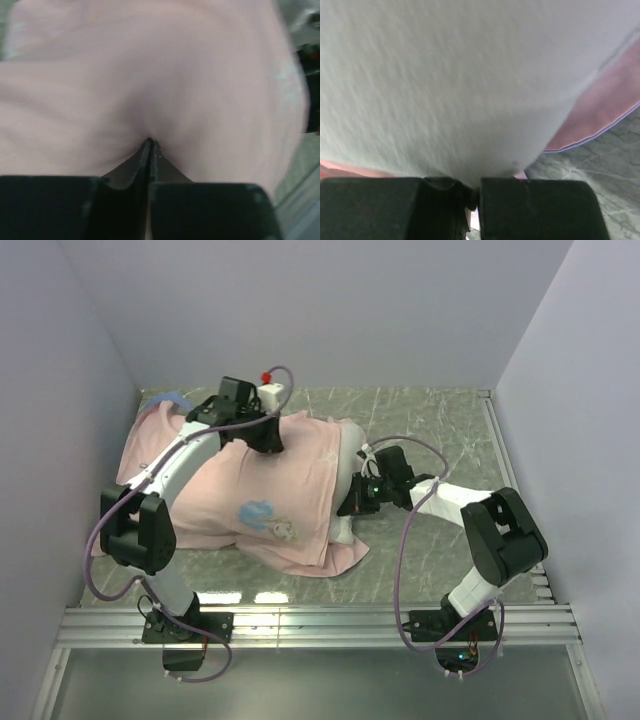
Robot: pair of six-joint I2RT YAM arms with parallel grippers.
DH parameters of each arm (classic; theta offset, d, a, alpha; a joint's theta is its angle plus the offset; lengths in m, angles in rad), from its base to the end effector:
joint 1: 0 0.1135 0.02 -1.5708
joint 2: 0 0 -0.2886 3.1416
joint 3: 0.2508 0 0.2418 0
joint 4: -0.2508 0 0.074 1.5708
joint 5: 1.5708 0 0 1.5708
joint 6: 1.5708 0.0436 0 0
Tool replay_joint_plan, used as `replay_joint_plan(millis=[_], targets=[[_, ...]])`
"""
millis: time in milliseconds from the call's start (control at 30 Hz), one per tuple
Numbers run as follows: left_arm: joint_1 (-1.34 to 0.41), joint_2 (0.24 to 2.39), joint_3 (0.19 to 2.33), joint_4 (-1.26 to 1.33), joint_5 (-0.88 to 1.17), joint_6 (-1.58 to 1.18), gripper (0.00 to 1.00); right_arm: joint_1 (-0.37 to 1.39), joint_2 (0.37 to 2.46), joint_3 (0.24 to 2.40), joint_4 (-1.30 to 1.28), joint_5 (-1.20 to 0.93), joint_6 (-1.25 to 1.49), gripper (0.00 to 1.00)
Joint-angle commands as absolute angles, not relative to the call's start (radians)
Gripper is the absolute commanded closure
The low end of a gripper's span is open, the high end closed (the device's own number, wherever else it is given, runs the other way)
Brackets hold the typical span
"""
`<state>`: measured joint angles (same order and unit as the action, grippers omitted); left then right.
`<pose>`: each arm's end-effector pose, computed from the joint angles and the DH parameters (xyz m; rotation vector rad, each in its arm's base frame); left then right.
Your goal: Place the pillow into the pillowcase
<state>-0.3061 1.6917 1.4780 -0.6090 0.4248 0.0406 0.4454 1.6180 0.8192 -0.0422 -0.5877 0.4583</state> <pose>0.3510 -0.1298 0.3256 0.6095 2.3117 -0.6330 0.2725 0.1569 0.1936 -0.2744 2.5159 1.1038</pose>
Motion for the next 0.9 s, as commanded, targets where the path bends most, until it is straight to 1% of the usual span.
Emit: replay_joint_plan(millis=[0, 33, 133, 167, 200, 233, 267, 300, 333, 367, 400, 433, 500, 600, 700, 767, 800, 833, 867], targets=[[-0.412, 1.695, 1.534, -0.532, 0.555, -0.057, 1.0, 0.454, 1.646, 0.854, -0.118, -0.525, 0.37, 1.0], [-0.467, 1.701, 1.542, -0.516, 0.564, -0.067, 1.0, 0.454, 1.652, 0.864, -0.123, -0.523, 0.365, 1.0], [-0.55, 1.713, 1.562, -0.474, 0.575, -0.11, 1.0, 0.451, 1.663, 0.884, -0.127, -0.526, 0.353, 1.0], [-0.557, 1.701, 1.563, -0.457, 0.562, -0.129, 1.0, 0.449, 1.661, 0.882, -0.129, -0.529, 0.353, 1.0], [-0.557, 1.689, 1.566, -0.454, 0.542, -0.136, 0.97, 0.449, 1.655, 0.879, -0.133, -0.531, 0.351, 1.0], [-0.548, 1.666, 1.574, -0.474, 0.446, -0.13, 0.75, 0.451, 1.64, 0.861, -0.13, -0.541, 0.353, 1.0], [-0.542, 1.654, 1.581, -0.491, 0.364, -0.123, 0.62, 0.451, 1.631, 0.851, -0.126, -0.545, 0.353, 1.0], [-0.519, 1.641, 1.591, -0.508, 0.231, -0.114, 0.51, 0.453, 1.622, 0.839, -0.115, -0.549, 0.353, 1.0], [-0.499, 1.616, 1.594, -0.526, 0.174, -0.104, 0.38, 0.454, 1.615, 0.828, -0.11, -0.561, 0.351, 1.0], [-0.474, 1.603, 1.594, -0.561, 0.141, -0.086, 0.34, 0.454, 1.611, 0.813, -0.109, -0.566, 0.348, 1.0], [-0.412, 1.592, 1.591, -0.581, 0.121, -0.077, 0.3, 0.454, 1.609, 0.811, -0.112, -0.566, 0.344, 1.0], [-0.381, 1.582, 1.591, -0.606, 0.092, -0.068, 0.29, 0.453, 1.611, 0.807, -0.112, -0.568, 0.333, 1.0], [-0.298, 1.575, 1.582, -0.679, 0.068, -0.029, 0.28, 0.454, 1.609, 0.804, -0.112, -0.568, 0.324, 1.0], [-0.241, 1.572, 1.517, -0.706, 0.003, 0.05, 0.26, 0.453, 1.605, 0.805, -0.127, -0.575, 0.311, 1.0], [-0.216, 1.607, 1.477, -0.733, 0.012, 0.077, 0.25, 0.454, 1.6, 0.813, -0.133, -0.577, 0.298, 1.0], [-0.207, 1.649, 1.471, -0.732, 0.096, 0.071, 0.29, 0.457, 1.597, 0.816, -0.133, -0.572, 0.287, 1.0], [-0.206, 1.658, 1.465, -0.724, 0.132, 0.058, 0.34, 0.459, 1.598, 0.818, -0.136, -0.571, 0.281, 1.0], [-0.206, 1.672, 1.466, -0.7, 0.177, 0.042, 0.47, 0.463, 1.601, 0.825, -0.14, -0.571, 0.266, 1.0], [-0.209, 1.678, 1.468, -0.687, 0.22, 0.026, 0.55, 0.466, 1.605, 0.831, -0.143, -0.566, 0.259, 1.0]])
